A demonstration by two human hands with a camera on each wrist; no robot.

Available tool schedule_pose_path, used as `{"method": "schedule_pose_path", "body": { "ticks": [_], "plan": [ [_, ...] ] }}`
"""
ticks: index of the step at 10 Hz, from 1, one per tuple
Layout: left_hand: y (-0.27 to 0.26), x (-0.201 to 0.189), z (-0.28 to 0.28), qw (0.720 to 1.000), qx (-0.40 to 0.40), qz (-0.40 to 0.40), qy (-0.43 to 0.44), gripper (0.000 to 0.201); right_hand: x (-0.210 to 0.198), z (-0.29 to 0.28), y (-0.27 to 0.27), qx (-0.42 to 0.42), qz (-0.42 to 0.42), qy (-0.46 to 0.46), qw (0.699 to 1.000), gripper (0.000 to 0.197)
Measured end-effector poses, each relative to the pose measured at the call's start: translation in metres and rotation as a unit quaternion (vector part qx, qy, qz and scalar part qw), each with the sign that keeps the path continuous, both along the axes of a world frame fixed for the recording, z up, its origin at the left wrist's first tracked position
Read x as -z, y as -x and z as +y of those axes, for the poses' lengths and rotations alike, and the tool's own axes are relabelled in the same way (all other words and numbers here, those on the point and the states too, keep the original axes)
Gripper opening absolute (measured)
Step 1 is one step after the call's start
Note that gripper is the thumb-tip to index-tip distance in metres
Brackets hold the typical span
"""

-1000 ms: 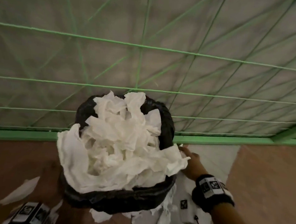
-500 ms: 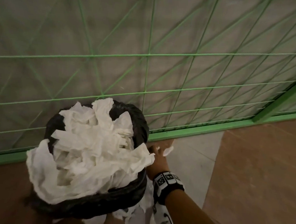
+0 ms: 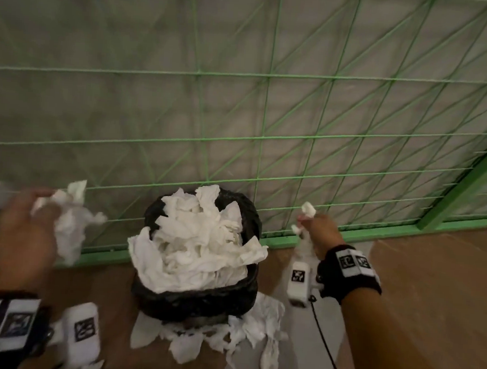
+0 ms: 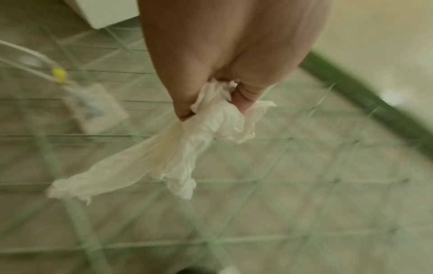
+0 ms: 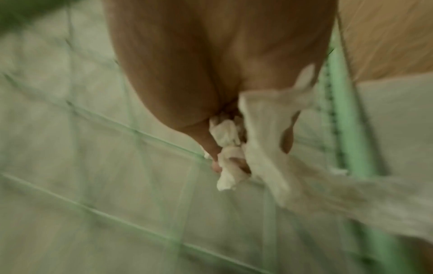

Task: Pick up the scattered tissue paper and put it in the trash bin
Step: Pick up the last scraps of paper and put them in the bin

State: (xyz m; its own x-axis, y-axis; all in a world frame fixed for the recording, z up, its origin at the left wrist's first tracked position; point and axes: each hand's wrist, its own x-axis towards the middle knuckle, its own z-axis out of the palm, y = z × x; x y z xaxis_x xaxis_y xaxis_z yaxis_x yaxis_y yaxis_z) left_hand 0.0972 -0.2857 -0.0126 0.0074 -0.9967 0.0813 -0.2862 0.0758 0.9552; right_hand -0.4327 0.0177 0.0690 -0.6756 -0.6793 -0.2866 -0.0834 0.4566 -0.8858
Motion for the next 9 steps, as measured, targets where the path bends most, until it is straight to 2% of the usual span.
{"method": "schedule_pose_path", "body": {
  "ticks": [1,2,3,4,5,6,7,8,9],
  "plan": [
    [0.146,-0.256,0.229,0.991,0.068,0.039,0.106,0.012,-0.091,-0.007,-0.023,-0.007,-0.108,0.187,0.976,0.025],
    [0.164,-0.28,0.234,0.954,0.157,0.225,0.117,0.018,-0.17,-0.009,-0.065,-0.063,-0.187,0.333,0.922,0.02],
    [0.198,-0.266,0.256,0.941,0.237,0.235,0.053,0.027,-0.196,-0.014,-0.106,-0.1,-0.221,0.384,0.891,0.02],
    [0.211,-0.207,0.258,0.97,0.242,-0.005,0.025,0.023,-0.162,-0.022,-0.136,-0.131,-0.15,0.291,0.936,0.011],
    [0.21,-0.139,0.249,0.894,0.314,-0.313,0.062,0.03,-0.114,-0.02,-0.146,-0.292,0.001,0.054,0.955,0.025],
    [0.211,-0.115,0.248,0.816,0.27,-0.499,0.115,0.036,-0.093,-0.013,-0.144,-0.422,0.225,-0.069,0.876,0.043],
    [0.219,-0.122,0.249,0.771,0.247,-0.578,0.104,0.029,-0.099,-0.009,-0.141,-0.448,0.274,-0.056,0.849,0.044],
    [0.219,-0.125,0.24,0.773,0.279,-0.563,0.088,0.021,-0.113,-0.013,-0.128,-0.383,0.232,0.029,0.894,0.042],
    [0.206,-0.137,0.233,0.84,0.334,-0.415,0.1,0.029,-0.112,-0.016,-0.102,-0.218,0.121,0.152,0.956,0.029]
  ]
}}
